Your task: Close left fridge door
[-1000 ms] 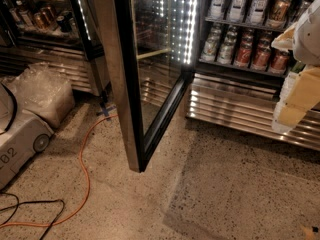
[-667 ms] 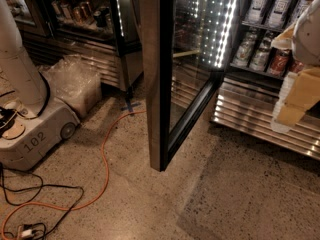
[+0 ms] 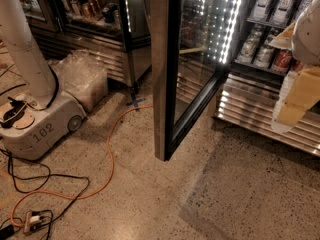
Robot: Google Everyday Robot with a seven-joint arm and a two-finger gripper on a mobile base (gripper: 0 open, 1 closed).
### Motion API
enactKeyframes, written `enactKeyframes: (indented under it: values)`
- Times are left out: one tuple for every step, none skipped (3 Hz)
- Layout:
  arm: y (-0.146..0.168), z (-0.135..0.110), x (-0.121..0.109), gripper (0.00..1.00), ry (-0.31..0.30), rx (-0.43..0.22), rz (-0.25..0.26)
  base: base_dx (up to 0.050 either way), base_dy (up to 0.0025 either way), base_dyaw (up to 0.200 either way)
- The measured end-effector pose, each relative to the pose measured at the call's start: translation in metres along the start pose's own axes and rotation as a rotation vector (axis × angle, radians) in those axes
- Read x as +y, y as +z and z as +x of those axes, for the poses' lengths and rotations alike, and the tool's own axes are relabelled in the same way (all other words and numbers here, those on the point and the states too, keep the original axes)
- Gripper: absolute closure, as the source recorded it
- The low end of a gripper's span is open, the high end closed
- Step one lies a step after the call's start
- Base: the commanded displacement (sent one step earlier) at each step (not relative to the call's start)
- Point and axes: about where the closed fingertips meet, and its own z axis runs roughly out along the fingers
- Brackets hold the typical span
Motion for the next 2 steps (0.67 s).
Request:
enactKeyframes:
  values:
    - [0.0000, 0.0000, 0.0000, 0.00, 0.000, 0.000, 0.000, 0.000, 0.00002, 0.188]
    - [0.0000, 0.0000, 0.0000, 0.00, 0.000, 0.000, 0.000, 0.000, 0.00007, 0.187]
